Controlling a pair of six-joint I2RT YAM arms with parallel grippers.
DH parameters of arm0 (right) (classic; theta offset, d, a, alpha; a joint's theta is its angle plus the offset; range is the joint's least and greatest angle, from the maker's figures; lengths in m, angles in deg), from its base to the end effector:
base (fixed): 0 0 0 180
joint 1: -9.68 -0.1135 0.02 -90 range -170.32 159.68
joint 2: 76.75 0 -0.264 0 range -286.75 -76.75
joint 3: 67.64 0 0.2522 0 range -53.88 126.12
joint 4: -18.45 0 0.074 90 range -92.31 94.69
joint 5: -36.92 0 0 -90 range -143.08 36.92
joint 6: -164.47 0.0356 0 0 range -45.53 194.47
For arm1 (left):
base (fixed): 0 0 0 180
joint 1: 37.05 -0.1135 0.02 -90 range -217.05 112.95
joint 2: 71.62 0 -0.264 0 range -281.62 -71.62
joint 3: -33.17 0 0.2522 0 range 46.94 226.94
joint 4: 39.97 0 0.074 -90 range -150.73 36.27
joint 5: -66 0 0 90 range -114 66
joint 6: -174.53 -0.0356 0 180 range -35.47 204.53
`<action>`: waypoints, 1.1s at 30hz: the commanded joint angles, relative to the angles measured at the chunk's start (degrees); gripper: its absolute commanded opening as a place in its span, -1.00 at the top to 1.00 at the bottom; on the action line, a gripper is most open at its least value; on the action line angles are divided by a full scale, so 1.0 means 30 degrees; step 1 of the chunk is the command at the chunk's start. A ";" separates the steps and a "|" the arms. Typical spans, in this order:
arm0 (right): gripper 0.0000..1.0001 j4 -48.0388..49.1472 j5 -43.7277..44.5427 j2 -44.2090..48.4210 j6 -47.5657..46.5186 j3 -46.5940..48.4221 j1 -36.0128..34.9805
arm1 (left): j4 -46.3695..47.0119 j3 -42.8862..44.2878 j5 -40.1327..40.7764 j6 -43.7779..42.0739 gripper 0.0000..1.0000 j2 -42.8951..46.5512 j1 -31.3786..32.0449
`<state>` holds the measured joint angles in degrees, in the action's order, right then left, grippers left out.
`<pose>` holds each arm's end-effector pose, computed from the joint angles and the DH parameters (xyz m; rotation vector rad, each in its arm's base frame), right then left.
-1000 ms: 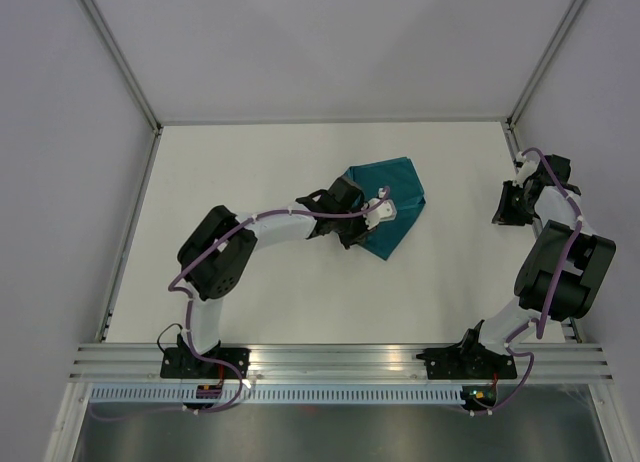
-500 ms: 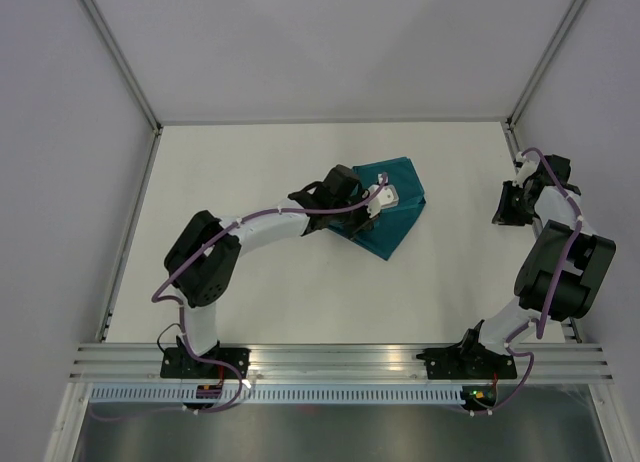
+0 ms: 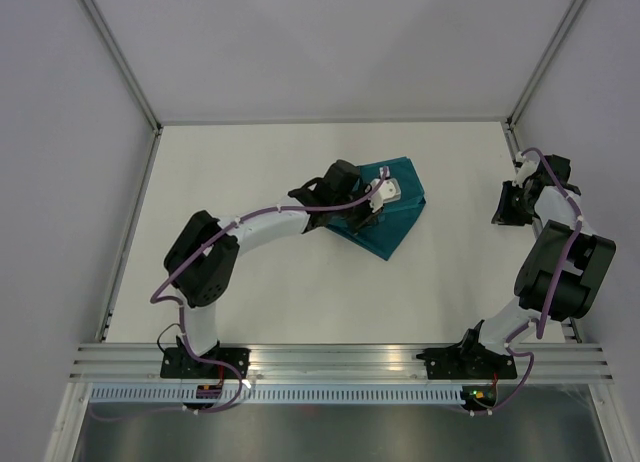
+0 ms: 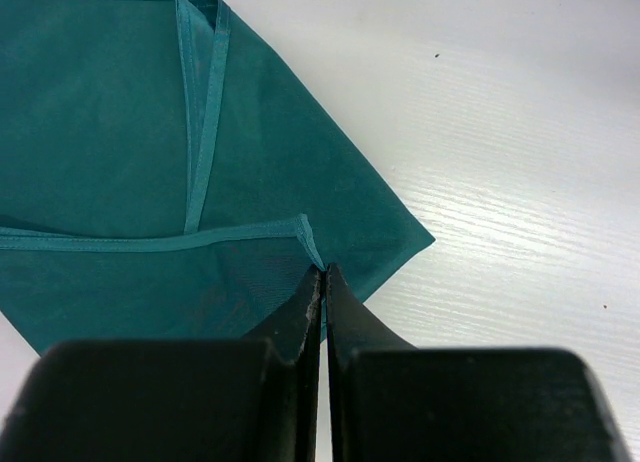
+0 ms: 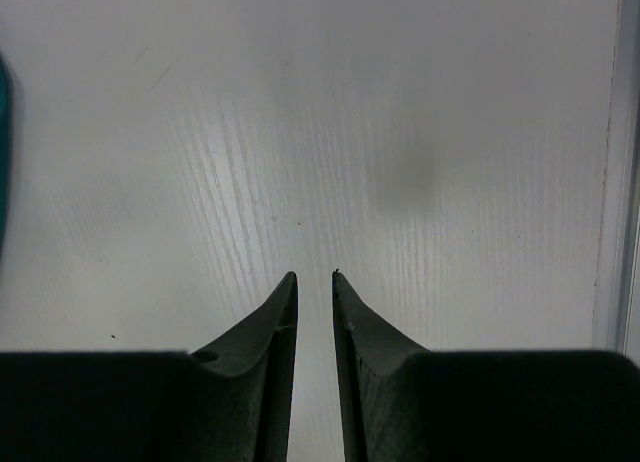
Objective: Fold the napkin, place the utensils inside, and roll it up
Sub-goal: Fold the napkin at the center of the board.
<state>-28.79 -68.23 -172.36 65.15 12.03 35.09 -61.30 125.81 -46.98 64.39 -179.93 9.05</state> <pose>0.3086 -0.1363 0.2103 0.2839 2.6008 0.1458 0.2889 -0.3202 0.2318 1.4097 1.7466 -0.6924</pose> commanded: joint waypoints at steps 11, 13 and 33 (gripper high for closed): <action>0.49 -0.0180 -0.0192 0.0084 -0.0203 -0.0173 0.0144 | -0.0376 0.0751 -0.1128 0.0298 0.86 -0.1747 0.0685; 0.49 -0.0209 -0.0192 0.0026 -0.0203 -0.0173 0.0144 | -0.0405 0.0751 -0.1128 0.0385 0.78 -0.1951 0.0744; 0.44 -0.0590 -0.1363 0.0698 0.0177 -0.0085 -0.0118 | -0.0372 0.2767 -0.0367 0.3458 -0.22 -0.1280 -0.0570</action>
<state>-29.64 -69.87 -172.36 65.19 12.03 35.07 -63.03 128.58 -48.20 69.06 -187.41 10.15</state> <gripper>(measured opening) 0.274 0.600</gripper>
